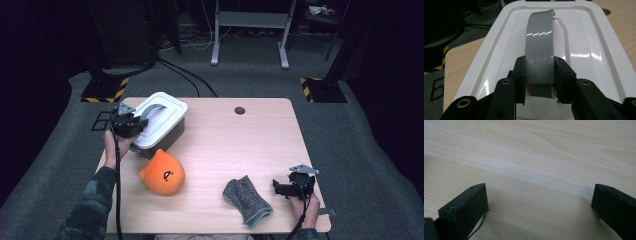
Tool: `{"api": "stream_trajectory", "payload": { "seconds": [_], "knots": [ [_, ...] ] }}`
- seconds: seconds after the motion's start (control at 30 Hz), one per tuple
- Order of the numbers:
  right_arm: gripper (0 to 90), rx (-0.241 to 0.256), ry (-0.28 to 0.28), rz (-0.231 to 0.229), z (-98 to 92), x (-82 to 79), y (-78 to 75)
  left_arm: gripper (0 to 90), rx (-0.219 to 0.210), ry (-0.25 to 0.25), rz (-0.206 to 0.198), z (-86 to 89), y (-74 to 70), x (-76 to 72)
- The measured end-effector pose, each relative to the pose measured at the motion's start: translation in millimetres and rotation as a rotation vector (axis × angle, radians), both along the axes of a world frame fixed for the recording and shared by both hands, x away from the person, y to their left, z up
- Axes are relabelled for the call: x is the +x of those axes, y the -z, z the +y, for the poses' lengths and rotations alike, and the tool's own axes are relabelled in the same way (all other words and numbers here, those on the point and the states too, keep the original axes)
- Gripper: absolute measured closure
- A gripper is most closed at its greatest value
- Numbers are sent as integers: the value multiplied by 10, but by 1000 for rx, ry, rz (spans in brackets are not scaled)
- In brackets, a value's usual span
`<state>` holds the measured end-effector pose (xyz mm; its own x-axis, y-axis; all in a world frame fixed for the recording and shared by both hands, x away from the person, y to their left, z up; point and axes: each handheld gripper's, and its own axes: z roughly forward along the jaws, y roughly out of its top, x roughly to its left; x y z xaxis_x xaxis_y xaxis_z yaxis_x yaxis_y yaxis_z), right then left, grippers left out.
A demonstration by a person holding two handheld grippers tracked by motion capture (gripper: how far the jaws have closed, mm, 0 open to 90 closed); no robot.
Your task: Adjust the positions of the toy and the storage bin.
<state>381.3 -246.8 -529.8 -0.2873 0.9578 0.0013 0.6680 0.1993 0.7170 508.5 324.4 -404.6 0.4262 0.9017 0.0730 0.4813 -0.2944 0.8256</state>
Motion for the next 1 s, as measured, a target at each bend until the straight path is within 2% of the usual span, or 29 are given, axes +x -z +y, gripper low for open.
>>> {"api": "stream_trajectory", "payload": {
  "seconds": [0.03, 0.17, 0.27, 0.43, 0.47, 0.6, 0.73, 1.0],
  "knots": [
    [0, 0, 0, 0, 0, 0, 0, 664, 12, 14, -1, -8, -5, 22],
    [0, 0, 0, 0, 0, 0, 0, 664, 9, 38, 5, -32, -11, 76],
    [0, 0, 0, 0, 0, 0, 0, 665, 11, 57, -10, -82, 1, 108],
    [0, 0, 0, 0, 0, 0, 0, 666, 12, 65, 9, -126, -15, 159],
    [0, 0, 0, 0, 0, 0, 0, 666, 28, 75, 10, -143, -25, 174],
    [0, 0, 0, 0, 0, 0, 0, 667, 37, 91, 11, -203, -31, 227],
    [0, 0, 0, 0, 0, 0, 0, 667, 23, 107, 4, -259, -19, 254],
    [0, 0, 0, 0, 0, 0, 0, 665, 33, 153, 18, -400, -34, 346]
  ]
}}
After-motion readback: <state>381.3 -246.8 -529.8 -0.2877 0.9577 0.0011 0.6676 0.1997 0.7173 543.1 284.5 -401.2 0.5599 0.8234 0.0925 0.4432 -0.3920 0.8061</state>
